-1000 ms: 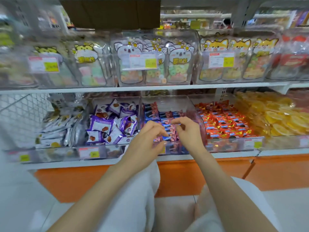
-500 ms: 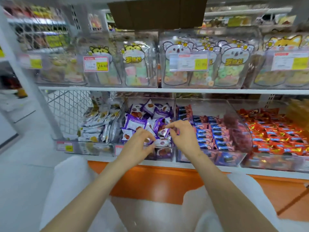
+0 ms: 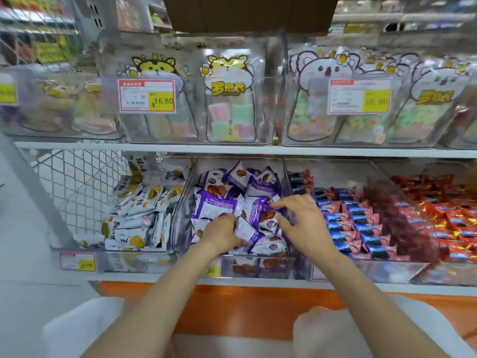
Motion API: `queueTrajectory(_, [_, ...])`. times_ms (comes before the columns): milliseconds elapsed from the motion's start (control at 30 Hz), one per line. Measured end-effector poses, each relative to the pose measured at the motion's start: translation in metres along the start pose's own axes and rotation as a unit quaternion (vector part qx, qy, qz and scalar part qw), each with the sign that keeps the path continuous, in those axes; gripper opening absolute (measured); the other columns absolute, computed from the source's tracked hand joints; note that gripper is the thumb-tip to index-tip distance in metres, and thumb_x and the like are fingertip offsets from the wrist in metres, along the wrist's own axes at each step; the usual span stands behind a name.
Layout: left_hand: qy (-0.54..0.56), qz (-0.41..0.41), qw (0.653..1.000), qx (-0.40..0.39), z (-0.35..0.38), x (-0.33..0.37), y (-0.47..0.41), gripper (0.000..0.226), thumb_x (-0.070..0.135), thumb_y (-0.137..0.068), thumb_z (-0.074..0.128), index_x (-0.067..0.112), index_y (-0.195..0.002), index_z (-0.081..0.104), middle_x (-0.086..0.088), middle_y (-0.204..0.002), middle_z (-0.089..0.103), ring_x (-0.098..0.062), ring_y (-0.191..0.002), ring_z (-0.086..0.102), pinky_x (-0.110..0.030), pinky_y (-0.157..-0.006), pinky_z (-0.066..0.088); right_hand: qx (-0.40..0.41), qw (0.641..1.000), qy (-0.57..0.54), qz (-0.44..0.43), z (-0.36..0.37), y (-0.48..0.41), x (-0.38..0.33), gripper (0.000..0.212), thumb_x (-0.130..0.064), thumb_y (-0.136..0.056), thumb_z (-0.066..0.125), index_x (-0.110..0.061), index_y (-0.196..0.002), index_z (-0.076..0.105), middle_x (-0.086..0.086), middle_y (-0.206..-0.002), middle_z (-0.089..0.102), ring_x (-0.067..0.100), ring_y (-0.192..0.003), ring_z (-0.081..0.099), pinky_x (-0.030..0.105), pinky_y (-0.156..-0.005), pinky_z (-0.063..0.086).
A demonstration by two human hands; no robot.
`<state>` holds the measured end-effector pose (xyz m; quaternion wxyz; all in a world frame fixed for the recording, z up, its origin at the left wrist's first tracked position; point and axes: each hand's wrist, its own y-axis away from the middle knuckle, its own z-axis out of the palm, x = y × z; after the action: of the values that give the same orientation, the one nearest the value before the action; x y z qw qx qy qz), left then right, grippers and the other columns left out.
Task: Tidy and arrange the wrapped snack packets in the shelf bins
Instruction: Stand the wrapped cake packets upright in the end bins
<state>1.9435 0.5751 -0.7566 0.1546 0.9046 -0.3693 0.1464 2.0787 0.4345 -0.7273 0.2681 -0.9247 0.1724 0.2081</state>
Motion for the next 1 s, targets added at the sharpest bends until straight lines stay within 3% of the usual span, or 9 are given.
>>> queueTrajectory(133, [-0.071, 0.050, 0.994, 0.060, -0.008, -0.001, 0.006, 0.043, 0.045, -0.077, 0.070, 0.011, -0.081, 0.045, -0.009, -0.095, 0.051, -0.027, -0.098, 0.051, -0.033, -0.073, 0.038, 0.013, 1.000, -0.021, -0.015, 0.006, -0.004, -0.011, 0.027, -0.019, -0.086, 0.066, -0.021, -0.113, 0.065, -0.002, -0.110, 0.062, 0.014, -0.110, 0.044, 0.023, -0.091, 0.034])
queueTrajectory(233, [0.046, 0.088, 0.985, 0.138, -0.024, 0.000, 0.013, 0.043, 0.043, -0.072, 0.074, 0.008, -0.090, 0.057, -0.001, -0.088, 0.046, -0.019, -0.088, 0.049, -0.033, -0.071, 0.040, -0.038, 0.992, -0.121, 0.026, 0.010, -0.007, -0.022, 0.046, -0.030, -0.083, 0.069, -0.027, -0.127, 0.054, -0.011, -0.111, 0.060, 0.003, -0.109, 0.045, 0.012, -0.092, 0.032])
queueTrajectory(300, [0.095, 0.136, 0.975, 0.145, -0.034, 0.004, 0.019, 0.043, 0.041, -0.069, 0.077, 0.007, -0.089, 0.058, 0.002, -0.080, 0.044, -0.014, -0.073, 0.044, -0.029, -0.061, 0.034, -0.075, 0.982, -0.171, 0.040, 0.013, -0.008, -0.026, 0.050, -0.029, -0.081, 0.072, -0.028, -0.128, 0.053, -0.012, -0.110, 0.063, 0.002, -0.108, 0.052, 0.015, -0.102, 0.030])
queueTrajectory(367, [0.164, 0.167, 0.962, 0.140, -0.039, 0.007, 0.025, 0.042, 0.032, -0.066, 0.081, 0.009, -0.094, 0.059, 0.001, -0.081, 0.049, -0.012, -0.070, 0.046, -0.024, -0.060, 0.035, -0.089, 0.977, -0.191, 0.045, 0.014, -0.008, -0.029, 0.039, -0.022, -0.079, 0.074, -0.024, -0.116, 0.062, -0.006, -0.105, 0.066, 0.006, -0.099, 0.060, 0.022, -0.094, 0.043])
queueTrajectory(467, [0.241, 0.155, 0.947, 0.143, -0.047, 0.001, 0.023, 0.050, 0.021, -0.071, 0.079, 0.016, -0.114, 0.054, 0.003, -0.099, 0.058, -0.009, -0.085, 0.053, -0.015, -0.073, 0.043, -0.044, 0.986, -0.156, 0.037, 0.002, -0.018, -0.029, 0.026, -0.018, -0.079, 0.075, -0.019, -0.104, 0.069, -0.003, -0.099, 0.068, 0.010, -0.086, 0.061, 0.015, -0.075, 0.045])
queueTrajectory(533, [0.132, 0.128, 0.965, 0.189, -0.051, -0.011, 0.015, 0.056, 0.027, -0.077, 0.075, 0.018, -0.125, 0.048, 0.001, -0.117, 0.055, -0.014, -0.107, 0.050, -0.024, -0.091, 0.041, 0.039, 0.991, -0.120, 0.053, -0.009, -0.042, -0.017, 0.026, -0.018, -0.081, 0.073, -0.015, -0.106, 0.069, 0.002, -0.101, 0.069, 0.015, -0.089, 0.062, 0.016, -0.075, 0.044])
queueTrajectory(600, [-0.052, 0.090, 0.972, 0.209, -0.052, -0.024, 0.007, 0.060, 0.035, -0.081, 0.069, 0.018, -0.132, 0.041, -0.003, -0.129, 0.047, -0.020, -0.120, 0.041, -0.029, -0.100, 0.033, 0.098, 0.992, -0.036, 0.072, -0.016, -0.076, -0.003, 0.031, -0.020, -0.083, 0.070, -0.010, -0.112, 0.066, 0.011, -0.109, 0.068, 0.026, -0.099, 0.062, 0.029, -0.081, 0.045])
queueTrajectory(800, [-0.211, 0.059, 0.954, 0.205, -0.042, -0.030, -0.003, 0.052, 0.036, -0.087, 0.061, 0.014, -0.130, 0.043, -0.007, -0.132, 0.042, -0.025, -0.122, 0.035, -0.031, -0.100, 0.028, -0.162, 0.973, 0.161, -0.022, -0.001, -0.106, 0.019, 0.035, -0.026, -0.087, 0.065, -0.010, -0.118, 0.062, 0.009, -0.122, 0.059, 0.028, -0.111, 0.055, 0.031, -0.088, 0.042])
queueTrajectory(1000, [-0.166, 0.054, 0.966, 0.193, -0.037, -0.029, 0.000, 0.039, 0.039, -0.088, 0.060, 0.018, -0.121, 0.052, -0.007, -0.124, 0.050, -0.026, -0.117, 0.045, -0.034, -0.093, 0.036, -0.181, 0.950, 0.240, -0.088, -0.005, -0.096, 0.020, 0.038, -0.036, -0.093, 0.055, -0.018, -0.125, 0.061, 0.004, -0.133, 0.053, 0.022, -0.117, 0.051, 0.026, -0.089, 0.038])
